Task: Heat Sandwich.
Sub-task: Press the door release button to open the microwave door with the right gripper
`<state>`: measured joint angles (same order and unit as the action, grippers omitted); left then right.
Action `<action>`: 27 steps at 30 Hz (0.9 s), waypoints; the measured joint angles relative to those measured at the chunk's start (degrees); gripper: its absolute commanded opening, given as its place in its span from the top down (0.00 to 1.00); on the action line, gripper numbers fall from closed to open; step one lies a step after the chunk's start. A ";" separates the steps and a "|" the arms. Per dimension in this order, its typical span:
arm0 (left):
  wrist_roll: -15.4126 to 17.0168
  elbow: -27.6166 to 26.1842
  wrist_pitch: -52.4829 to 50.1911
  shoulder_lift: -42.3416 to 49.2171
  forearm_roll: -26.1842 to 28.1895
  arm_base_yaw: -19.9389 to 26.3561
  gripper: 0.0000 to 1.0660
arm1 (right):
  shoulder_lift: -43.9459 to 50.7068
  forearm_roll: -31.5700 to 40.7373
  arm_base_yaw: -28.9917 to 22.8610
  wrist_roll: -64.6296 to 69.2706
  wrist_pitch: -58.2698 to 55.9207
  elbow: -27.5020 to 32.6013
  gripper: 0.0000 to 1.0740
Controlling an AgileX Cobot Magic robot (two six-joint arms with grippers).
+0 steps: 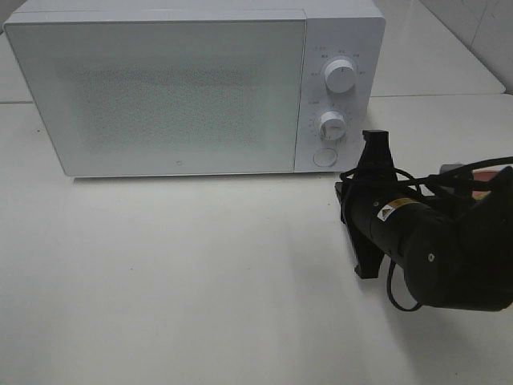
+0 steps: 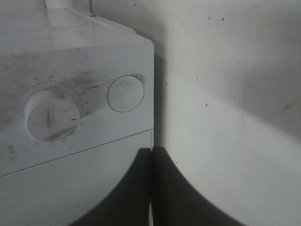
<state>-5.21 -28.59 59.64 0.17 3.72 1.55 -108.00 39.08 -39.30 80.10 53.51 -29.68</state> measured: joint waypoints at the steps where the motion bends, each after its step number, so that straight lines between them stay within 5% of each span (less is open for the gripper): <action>1: 0.00 0.00 0.00 0.00 0.00 0.00 0.09 | -0.40 -0.23 0.00 0.40 0.00 -0.40 1.00; 27: 0.00 0.00 0.00 0.00 0.00 0.00 0.09 | -10.20 -12.38 10.54 0.80 -4.58 -14.50 1.00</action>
<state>-5.21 -28.59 59.64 0.17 3.72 1.55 -118.20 26.70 -28.76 80.90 48.93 -44.18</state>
